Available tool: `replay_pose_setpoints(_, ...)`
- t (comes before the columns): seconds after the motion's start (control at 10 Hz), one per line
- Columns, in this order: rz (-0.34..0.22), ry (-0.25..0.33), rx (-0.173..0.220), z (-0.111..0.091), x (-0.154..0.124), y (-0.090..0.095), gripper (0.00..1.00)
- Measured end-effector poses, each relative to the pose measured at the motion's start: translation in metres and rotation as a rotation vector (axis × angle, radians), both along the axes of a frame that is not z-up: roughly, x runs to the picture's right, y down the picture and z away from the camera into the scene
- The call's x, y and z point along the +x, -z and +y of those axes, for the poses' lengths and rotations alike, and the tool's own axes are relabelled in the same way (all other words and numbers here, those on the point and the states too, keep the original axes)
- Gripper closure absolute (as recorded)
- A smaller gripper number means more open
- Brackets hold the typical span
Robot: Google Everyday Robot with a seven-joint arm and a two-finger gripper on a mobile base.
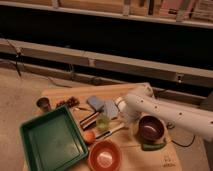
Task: Place brush in tray
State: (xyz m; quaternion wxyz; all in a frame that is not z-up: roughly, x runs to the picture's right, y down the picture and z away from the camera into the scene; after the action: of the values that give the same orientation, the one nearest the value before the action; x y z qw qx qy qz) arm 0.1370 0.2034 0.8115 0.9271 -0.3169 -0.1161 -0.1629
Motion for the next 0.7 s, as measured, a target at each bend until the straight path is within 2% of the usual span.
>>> replay_pose_setpoints(0.1, -0.003, -0.021, -0.020, 0.0073, 0.0062, -0.0107, 0.20)
replay_pose_setpoints(0.3, -0.005, -0.040, -0.033, 0.0117, 0.0103, -0.0163, 0.20)
replay_pose_setpoints(0.6, -0.002, -0.035, -0.020, 0.0122, 0.0124, -0.0142, 0.20)
replay_pose_setpoints(0.7, 0.004, -0.031, -0.016, 0.0124, 0.0124, -0.0140, 0.23)
